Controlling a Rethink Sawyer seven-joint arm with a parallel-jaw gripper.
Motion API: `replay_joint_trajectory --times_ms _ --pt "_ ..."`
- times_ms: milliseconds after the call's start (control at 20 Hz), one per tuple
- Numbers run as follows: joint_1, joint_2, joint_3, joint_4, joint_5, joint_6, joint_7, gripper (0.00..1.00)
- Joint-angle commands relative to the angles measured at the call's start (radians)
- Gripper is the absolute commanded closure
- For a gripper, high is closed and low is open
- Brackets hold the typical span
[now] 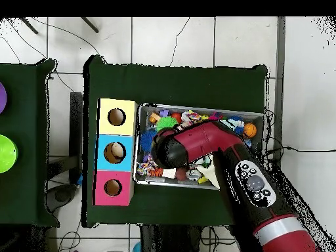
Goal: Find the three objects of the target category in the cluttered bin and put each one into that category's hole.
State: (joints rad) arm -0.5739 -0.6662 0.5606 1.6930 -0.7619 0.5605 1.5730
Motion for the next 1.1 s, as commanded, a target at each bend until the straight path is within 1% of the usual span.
replay_joint_trajectory --times_ms 50,300,650,800,950,1100 --pt "-0.033 0.056 0.047 -0.076 -0.09 0.001 -0.213 0.0" --pt "-0.023 0.083 0.025 -0.107 -0.129 -0.005 -0.211 0.0" --pt "-0.016 0.091 0.023 -0.112 -0.15 -0.001 -0.189 0.0" --pt "-0.015 0.111 0.014 -0.119 -0.171 -0.002 -0.185 0.0" --pt "0.006 0.128 -0.018 -0.146 -0.198 0.069 -0.211 0.0" --pt "0.022 0.131 -0.029 -0.154 -0.204 0.135 -0.249 0.0"
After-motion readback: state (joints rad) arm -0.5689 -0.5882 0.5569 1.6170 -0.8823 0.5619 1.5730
